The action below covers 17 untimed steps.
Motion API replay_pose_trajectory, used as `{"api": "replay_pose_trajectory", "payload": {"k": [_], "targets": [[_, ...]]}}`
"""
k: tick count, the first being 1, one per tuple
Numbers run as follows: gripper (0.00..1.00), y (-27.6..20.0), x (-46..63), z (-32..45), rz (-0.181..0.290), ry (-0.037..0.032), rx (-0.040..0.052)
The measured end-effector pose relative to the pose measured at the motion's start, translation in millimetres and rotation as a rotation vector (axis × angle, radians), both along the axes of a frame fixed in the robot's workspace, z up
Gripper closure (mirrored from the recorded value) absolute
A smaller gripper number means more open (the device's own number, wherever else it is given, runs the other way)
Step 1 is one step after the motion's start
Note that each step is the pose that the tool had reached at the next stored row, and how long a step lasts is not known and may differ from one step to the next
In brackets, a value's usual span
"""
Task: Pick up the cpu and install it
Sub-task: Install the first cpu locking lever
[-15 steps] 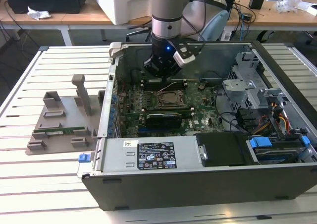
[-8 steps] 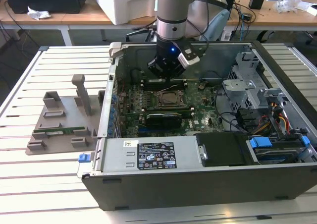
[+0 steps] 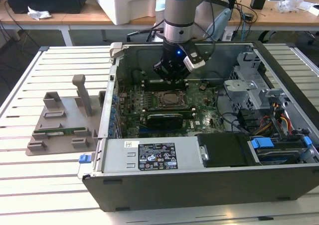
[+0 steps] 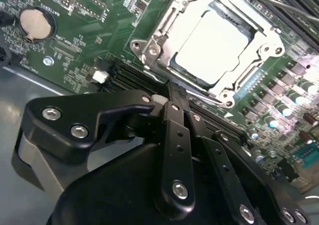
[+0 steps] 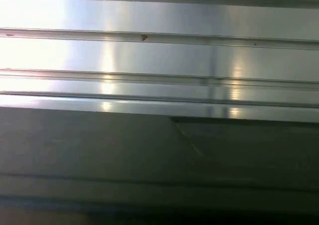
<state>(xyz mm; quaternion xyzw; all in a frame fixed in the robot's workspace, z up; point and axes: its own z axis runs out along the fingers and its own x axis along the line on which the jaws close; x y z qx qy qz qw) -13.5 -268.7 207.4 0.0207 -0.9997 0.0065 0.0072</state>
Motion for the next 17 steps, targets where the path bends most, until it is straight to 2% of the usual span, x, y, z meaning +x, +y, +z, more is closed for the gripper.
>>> {"api": "replay_pose_trajectory", "payload": {"k": [7, 8, 10, 14, 16, 17], "targets": [[0.89, -2.1, 7.5, -3.8, -0.009, 0.0038, -0.0005], [0.89, -2.8, 8.6, -5.0, -0.009, 0.0023, 0.0028], [0.89, -3.7, 9.2, -5.2, -0.01, 0.0034, 0.0026], [0.89, -2.7, 9.3, -5.2, -0.01, 0.0038, 0.0041], [0.89, -2.3, 9.3, 8.1, -0.009, 0.0036, -0.0045], [0.89, -2.3, 9.3, 10.6, -0.01, 0.0037, -0.0092]]}}
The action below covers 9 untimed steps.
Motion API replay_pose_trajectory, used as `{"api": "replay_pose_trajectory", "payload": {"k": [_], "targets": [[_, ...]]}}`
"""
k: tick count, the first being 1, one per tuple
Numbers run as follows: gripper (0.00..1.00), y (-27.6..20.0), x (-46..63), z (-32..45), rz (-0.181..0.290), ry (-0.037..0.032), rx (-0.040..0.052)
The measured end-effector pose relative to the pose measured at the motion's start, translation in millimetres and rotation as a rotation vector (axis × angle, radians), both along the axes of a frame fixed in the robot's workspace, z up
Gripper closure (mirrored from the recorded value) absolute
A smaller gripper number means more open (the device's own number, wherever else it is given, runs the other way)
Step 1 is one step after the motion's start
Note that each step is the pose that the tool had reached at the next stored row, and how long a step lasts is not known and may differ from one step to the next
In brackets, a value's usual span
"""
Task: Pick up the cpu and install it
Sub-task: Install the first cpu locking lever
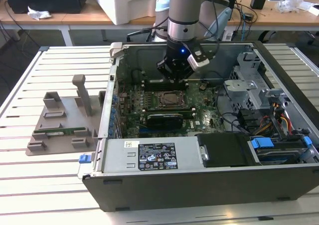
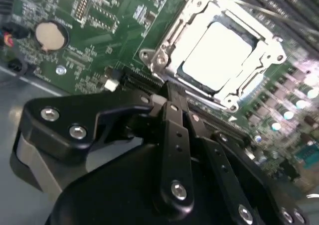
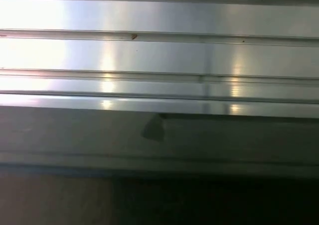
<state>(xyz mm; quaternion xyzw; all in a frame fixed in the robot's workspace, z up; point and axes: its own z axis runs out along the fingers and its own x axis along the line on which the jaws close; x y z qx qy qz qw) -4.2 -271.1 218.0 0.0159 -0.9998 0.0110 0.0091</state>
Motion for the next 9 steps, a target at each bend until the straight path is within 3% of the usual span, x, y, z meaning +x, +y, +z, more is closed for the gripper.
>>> {"api": "replay_pose_trajectory", "payload": {"k": [1, 5, 7, 9], "targets": [[0.89, 0.0, 0.0, 1.3, 0.0, 0.0, -0.0061], [0.89, -8.0, 0.0, 2.3, 0.0, 0.0, -0.0602], [0.89, -15.6, 0.0, 2.2, 0.0, -0.0001, -0.0647], [0.89, -27.5, 0.0, 2.2, 0.0, -0.0002, -0.0647]]}}
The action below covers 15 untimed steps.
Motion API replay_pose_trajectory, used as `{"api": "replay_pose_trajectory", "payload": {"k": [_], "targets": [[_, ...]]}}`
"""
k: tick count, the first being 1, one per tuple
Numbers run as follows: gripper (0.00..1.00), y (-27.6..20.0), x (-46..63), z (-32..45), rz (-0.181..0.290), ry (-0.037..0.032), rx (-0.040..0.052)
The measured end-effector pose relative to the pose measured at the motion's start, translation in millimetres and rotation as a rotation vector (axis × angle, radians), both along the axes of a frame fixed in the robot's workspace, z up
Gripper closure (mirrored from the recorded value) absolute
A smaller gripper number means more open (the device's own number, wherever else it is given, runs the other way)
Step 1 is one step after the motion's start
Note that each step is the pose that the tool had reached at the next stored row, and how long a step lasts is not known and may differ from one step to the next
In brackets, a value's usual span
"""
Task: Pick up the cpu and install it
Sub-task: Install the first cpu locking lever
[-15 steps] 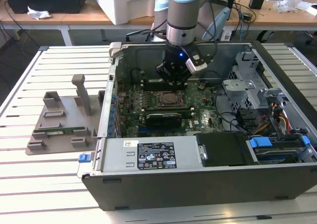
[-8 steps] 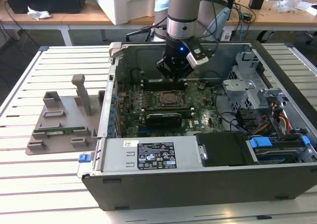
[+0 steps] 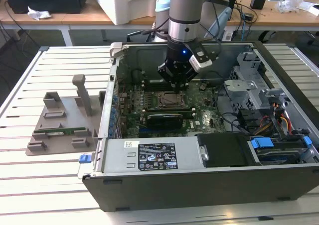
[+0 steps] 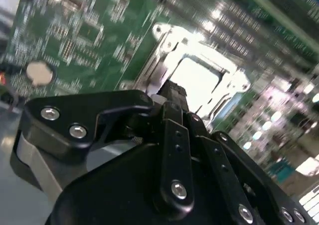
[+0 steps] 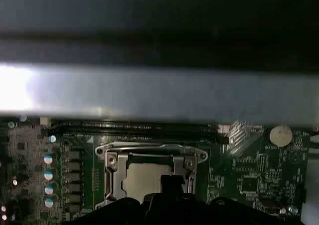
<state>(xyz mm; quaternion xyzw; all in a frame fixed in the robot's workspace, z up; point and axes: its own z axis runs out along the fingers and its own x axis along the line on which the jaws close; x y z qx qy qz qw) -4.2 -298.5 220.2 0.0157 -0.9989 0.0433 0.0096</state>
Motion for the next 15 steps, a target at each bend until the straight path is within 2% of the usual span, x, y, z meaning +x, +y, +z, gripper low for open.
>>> {"api": "replay_pose_trajectory", "payload": {"k": [1, 3, 7, 8, 15], "targets": [[0.89, -7.2, 0.0, 0.1, 0.0, -0.0002, 0.0017], [0.89, -7.6, -0.1, 12.4, 0.0, 0.0001, 0.007], [0.89, -7.5, -0.1, 33.0, 0.0, 0.0001, 0.0092], [0.89, -7.5, 0.0, 40.6, 0.0, 0.0001, 0.0102], [0.89, -7.5, 0.0, 41.1, 0.0, 0.0001, 0.0108]]}}
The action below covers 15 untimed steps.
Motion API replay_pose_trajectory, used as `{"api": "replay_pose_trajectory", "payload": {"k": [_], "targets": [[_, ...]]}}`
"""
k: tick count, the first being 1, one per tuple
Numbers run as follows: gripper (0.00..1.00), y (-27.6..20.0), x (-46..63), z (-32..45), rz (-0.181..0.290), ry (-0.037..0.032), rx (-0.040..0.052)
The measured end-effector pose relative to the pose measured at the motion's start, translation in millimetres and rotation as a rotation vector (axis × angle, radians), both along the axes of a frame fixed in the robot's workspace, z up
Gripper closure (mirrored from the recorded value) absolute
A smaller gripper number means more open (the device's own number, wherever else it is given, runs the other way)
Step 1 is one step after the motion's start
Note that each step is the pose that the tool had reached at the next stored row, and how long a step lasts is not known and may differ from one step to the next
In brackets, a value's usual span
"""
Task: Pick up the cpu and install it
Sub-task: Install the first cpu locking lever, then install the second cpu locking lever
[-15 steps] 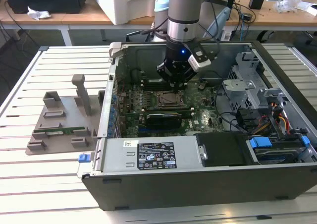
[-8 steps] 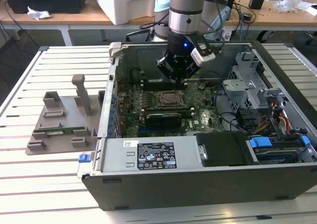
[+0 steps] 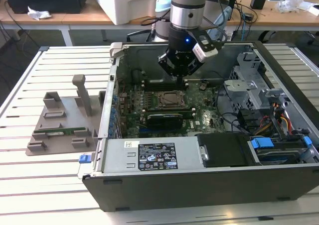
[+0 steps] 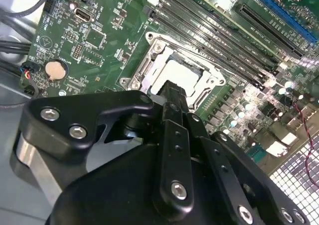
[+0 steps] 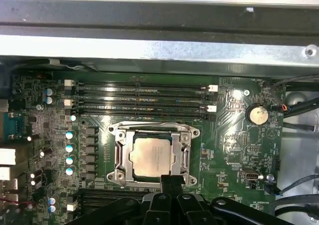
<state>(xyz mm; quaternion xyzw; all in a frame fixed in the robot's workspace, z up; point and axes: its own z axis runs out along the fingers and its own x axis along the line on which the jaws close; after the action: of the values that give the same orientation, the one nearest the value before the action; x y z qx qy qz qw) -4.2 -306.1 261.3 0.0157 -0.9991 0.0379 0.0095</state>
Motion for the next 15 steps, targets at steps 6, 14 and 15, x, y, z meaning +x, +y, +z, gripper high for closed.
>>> {"api": "replay_pose_trajectory", "payload": {"k": [6, 14, 15], "targets": [[0.89, -11.6, -1.2, -1.4, 0.0, 0.0, 0.0185], [0.89, -52.8, -13.0, -10.6, 0.0, 0.0, 0.0994], [0.89, -59.8, -17.7, -13.0, 0.0, -0.0001, 0.1086]]}}
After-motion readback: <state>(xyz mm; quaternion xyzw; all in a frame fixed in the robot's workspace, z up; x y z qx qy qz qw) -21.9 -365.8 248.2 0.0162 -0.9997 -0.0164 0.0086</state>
